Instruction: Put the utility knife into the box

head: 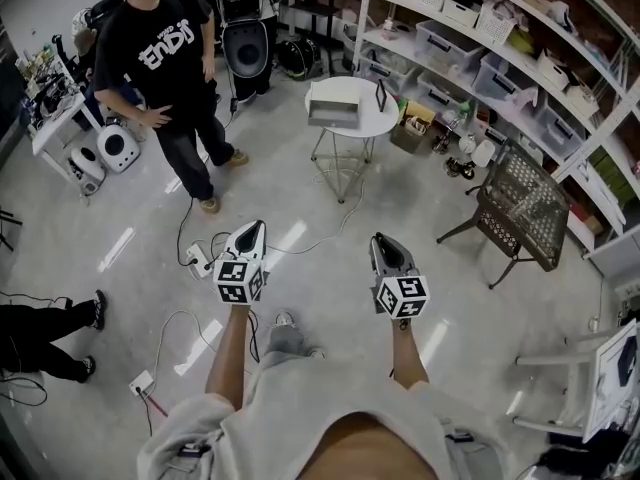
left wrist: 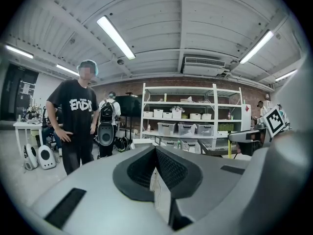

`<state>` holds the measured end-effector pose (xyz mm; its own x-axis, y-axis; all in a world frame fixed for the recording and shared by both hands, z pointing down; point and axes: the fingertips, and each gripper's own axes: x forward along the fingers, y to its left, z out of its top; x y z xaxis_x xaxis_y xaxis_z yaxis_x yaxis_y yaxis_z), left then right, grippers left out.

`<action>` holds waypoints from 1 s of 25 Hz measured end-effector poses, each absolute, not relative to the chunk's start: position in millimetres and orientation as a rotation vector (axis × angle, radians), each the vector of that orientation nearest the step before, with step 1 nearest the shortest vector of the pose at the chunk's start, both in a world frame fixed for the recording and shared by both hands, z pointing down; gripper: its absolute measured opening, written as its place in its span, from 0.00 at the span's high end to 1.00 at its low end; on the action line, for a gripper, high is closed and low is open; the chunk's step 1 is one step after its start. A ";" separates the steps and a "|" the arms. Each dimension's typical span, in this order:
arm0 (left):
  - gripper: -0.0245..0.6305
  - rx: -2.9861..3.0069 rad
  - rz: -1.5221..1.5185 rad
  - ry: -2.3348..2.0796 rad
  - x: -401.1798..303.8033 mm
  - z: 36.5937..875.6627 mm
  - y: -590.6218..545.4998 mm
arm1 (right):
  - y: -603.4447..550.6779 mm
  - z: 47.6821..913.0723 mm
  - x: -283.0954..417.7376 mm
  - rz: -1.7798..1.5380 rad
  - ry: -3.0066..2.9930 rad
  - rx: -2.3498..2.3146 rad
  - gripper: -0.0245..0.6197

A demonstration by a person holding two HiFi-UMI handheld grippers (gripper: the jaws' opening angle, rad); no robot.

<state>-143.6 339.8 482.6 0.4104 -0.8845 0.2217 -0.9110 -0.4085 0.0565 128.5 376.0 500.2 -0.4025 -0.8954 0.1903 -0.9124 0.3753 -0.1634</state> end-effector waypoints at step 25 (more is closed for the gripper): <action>0.93 2.565 0.172 -1.523 -144.7 477.8 98.0 | 146.2 486.2 111.9 0.310 -2.516 1.716 0.85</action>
<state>-144.7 98.0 477.8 0.4769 -0.8611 0.1764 -0.8787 -0.4716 0.0733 111.9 146.2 486.2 -0.3691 -0.9120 0.1792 -0.9282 0.3519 -0.1212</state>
